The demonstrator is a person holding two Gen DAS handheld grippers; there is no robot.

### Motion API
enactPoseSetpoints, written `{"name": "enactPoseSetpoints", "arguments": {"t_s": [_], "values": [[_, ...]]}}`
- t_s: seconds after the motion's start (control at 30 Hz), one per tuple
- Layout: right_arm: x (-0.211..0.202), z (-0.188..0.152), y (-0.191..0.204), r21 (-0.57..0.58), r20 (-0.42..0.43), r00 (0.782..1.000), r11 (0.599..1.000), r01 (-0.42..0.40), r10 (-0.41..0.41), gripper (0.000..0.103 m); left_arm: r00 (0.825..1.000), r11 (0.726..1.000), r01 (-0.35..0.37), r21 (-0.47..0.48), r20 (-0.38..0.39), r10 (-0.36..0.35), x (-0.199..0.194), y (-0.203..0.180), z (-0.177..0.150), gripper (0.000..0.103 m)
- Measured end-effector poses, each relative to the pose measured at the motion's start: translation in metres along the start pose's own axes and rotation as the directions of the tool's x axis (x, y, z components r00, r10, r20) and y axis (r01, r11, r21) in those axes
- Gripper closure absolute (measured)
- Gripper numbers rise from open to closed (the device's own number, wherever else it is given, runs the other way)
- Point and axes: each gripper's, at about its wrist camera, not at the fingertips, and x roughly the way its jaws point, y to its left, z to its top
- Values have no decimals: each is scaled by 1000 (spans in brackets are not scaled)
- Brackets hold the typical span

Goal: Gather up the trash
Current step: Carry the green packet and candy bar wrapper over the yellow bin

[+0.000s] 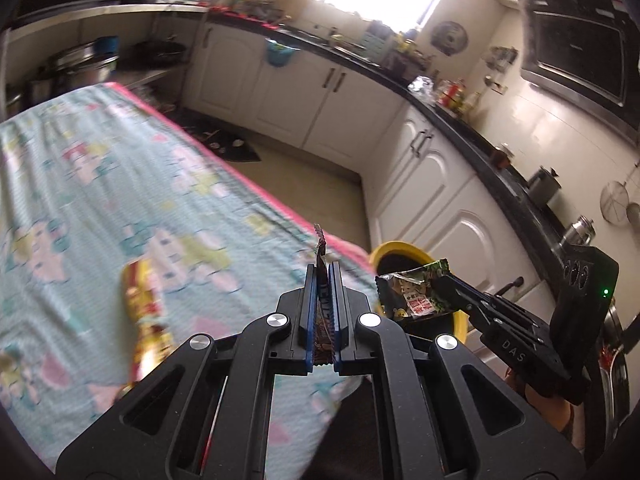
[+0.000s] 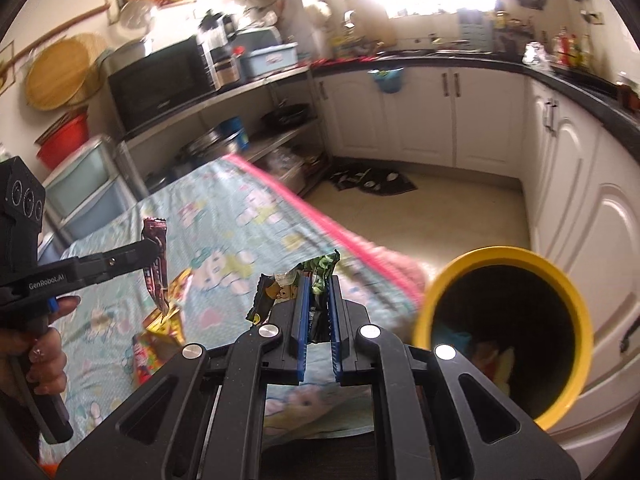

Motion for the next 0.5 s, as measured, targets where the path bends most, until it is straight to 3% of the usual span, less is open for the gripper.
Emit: {"name": "enactPoseSetpoints", "arguments": {"t_s": [0.5], "values": [[-53,2,-106,198,95,974,963,183,-204,94,991,985,131,107,-41,-128,71,-92,17,101]]}}
